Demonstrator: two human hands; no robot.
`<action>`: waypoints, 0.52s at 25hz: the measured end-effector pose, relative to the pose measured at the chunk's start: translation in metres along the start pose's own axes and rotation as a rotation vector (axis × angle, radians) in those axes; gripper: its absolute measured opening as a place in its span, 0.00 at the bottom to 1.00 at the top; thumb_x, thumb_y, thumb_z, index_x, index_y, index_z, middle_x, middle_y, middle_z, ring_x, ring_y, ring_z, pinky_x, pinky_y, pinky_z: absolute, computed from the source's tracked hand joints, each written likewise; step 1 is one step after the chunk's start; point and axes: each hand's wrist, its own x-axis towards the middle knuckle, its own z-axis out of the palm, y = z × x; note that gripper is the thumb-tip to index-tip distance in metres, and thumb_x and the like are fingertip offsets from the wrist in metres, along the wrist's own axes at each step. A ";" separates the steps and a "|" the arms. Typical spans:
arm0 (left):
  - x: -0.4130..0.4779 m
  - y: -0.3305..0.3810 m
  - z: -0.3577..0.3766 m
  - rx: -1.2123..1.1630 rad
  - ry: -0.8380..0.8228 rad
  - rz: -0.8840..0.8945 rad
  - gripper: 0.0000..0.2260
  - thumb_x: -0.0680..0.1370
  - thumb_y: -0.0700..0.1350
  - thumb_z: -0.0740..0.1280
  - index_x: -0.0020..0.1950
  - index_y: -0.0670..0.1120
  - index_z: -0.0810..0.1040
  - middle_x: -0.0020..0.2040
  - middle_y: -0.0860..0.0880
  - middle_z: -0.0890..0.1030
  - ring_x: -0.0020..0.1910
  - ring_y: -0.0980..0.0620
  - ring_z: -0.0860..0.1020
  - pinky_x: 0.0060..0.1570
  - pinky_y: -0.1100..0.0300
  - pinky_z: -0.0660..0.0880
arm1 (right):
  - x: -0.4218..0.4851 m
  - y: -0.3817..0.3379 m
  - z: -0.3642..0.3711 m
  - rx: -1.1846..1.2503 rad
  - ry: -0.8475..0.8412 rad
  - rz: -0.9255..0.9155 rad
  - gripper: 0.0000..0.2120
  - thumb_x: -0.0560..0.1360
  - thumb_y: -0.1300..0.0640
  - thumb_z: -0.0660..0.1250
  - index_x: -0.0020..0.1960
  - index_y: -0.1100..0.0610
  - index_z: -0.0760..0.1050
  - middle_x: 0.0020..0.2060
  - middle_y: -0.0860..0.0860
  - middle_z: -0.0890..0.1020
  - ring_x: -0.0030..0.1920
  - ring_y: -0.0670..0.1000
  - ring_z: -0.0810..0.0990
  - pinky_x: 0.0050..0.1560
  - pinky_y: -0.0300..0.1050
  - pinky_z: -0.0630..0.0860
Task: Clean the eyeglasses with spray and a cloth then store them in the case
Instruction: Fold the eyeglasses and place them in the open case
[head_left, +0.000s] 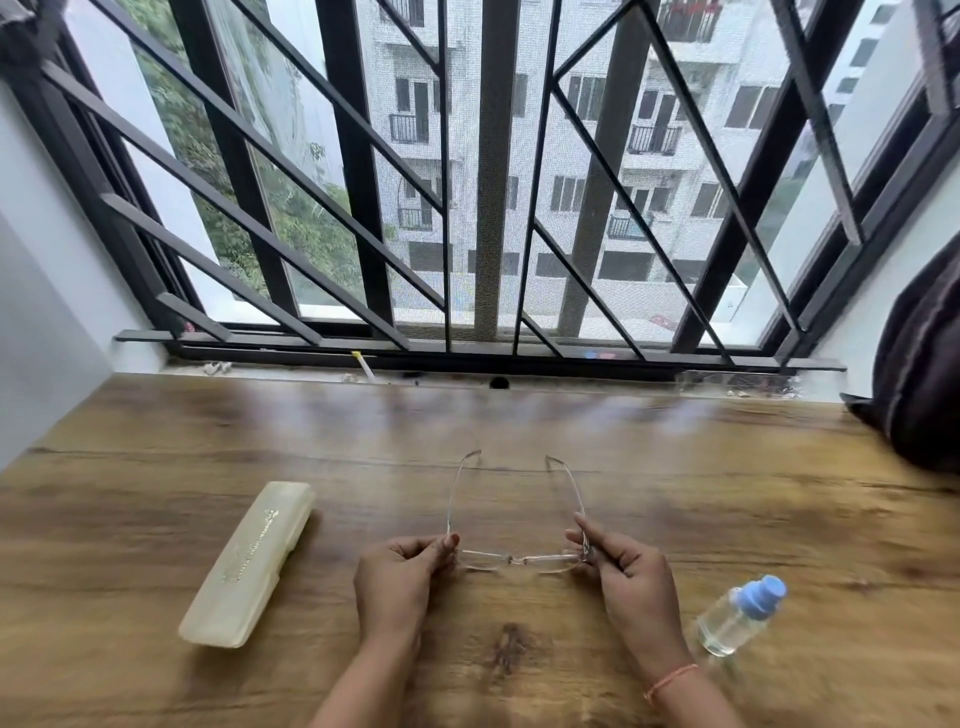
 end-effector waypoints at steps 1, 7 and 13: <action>0.000 0.000 0.000 -0.003 0.001 0.000 0.07 0.66 0.37 0.75 0.28 0.45 0.84 0.29 0.44 0.82 0.35 0.47 0.79 0.45 0.53 0.74 | 0.000 -0.001 0.000 0.005 -0.004 0.001 0.23 0.73 0.75 0.59 0.49 0.48 0.80 0.40 0.47 0.85 0.47 0.45 0.83 0.40 0.31 0.78; -0.007 0.008 0.001 0.004 0.030 0.009 0.02 0.66 0.36 0.74 0.34 0.38 0.83 0.26 0.45 0.81 0.27 0.53 0.78 0.31 0.66 0.74 | -0.004 -0.010 0.001 0.002 0.009 -0.022 0.22 0.73 0.75 0.60 0.50 0.50 0.81 0.42 0.49 0.86 0.47 0.45 0.83 0.42 0.33 0.79; -0.010 0.022 0.001 -0.203 -0.101 -0.134 0.04 0.70 0.29 0.68 0.35 0.32 0.79 0.30 0.41 0.81 0.27 0.51 0.80 0.31 0.61 0.80 | -0.032 -0.067 -0.004 -0.196 0.020 -0.487 0.20 0.69 0.73 0.68 0.52 0.52 0.81 0.43 0.42 0.85 0.43 0.42 0.84 0.48 0.36 0.79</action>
